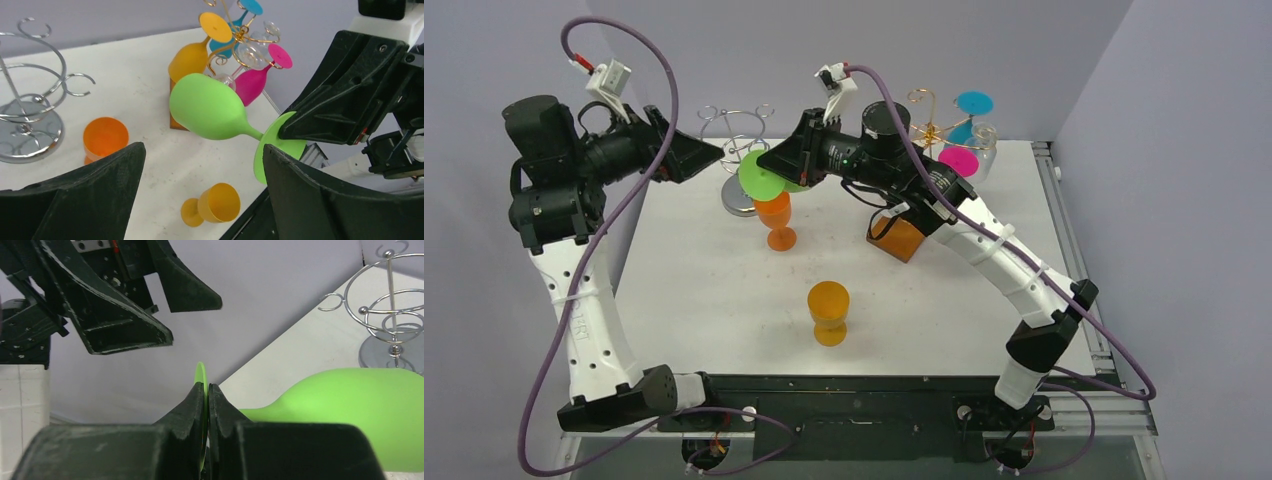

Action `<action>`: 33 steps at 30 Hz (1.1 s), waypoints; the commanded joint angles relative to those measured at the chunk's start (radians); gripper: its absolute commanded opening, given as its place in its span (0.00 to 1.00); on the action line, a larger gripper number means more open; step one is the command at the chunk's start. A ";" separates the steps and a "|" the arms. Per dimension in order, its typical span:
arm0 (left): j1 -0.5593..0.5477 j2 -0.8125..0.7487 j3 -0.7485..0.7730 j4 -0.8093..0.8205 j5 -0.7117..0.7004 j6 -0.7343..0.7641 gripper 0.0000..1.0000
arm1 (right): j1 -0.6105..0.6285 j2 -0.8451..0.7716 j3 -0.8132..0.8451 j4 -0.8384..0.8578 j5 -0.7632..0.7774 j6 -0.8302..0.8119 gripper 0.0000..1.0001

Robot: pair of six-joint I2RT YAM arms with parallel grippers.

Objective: Place the wine glass upside down on the wine glass rack
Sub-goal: Move the wine rack to the center of the board.

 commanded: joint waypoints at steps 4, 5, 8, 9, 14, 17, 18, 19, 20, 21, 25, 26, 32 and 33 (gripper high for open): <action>-0.003 -0.083 -0.172 0.139 0.151 -0.117 0.52 | -0.025 -0.044 -0.082 0.328 -0.165 0.142 0.00; -0.004 -0.089 -0.189 0.167 0.178 -0.147 0.51 | -0.029 -0.041 -0.093 0.357 -0.176 0.170 0.00; -0.004 -0.113 -0.247 0.274 0.214 -0.237 0.51 | -0.031 -0.016 -0.078 0.373 -0.185 0.180 0.00; -0.005 -0.123 -0.268 0.330 0.231 -0.278 0.53 | -0.032 -0.005 -0.071 0.369 -0.187 0.182 0.00; 0.027 -0.176 -0.390 0.660 0.288 -0.531 0.69 | -0.042 0.012 -0.082 0.383 -0.199 0.190 0.00; 0.114 -0.163 -0.368 0.634 0.239 -0.534 0.70 | -0.056 -0.010 -0.133 0.417 -0.207 0.205 0.00; 0.138 -0.153 -0.349 0.604 0.221 -0.518 0.69 | -0.059 -0.017 -0.149 0.427 -0.209 0.209 0.00; 0.156 -0.141 -0.328 0.543 0.198 -0.483 0.68 | -0.061 -0.023 -0.161 0.436 -0.206 0.213 0.00; 0.161 -0.129 -0.301 0.480 0.180 -0.432 0.68 | -0.063 -0.024 -0.164 0.438 -0.202 0.213 0.00; 0.161 -0.122 -0.287 0.434 0.174 -0.397 0.68 | -0.064 -0.023 -0.163 0.438 -0.200 0.215 0.00; 0.131 -0.168 -0.384 0.685 0.260 -0.568 0.70 | -0.059 0.009 -0.134 0.442 -0.199 0.229 0.00; 0.124 -0.187 -0.428 0.803 0.281 -0.653 0.69 | -0.060 0.017 -0.129 0.444 -0.198 0.233 0.00; 0.135 -0.179 -0.411 0.755 0.229 -0.582 0.71 | -0.062 0.003 -0.154 0.429 -0.169 0.210 0.00; 0.133 -0.150 -0.353 0.618 0.181 -0.452 0.73 | -0.062 -0.011 -0.170 0.428 -0.163 0.200 0.00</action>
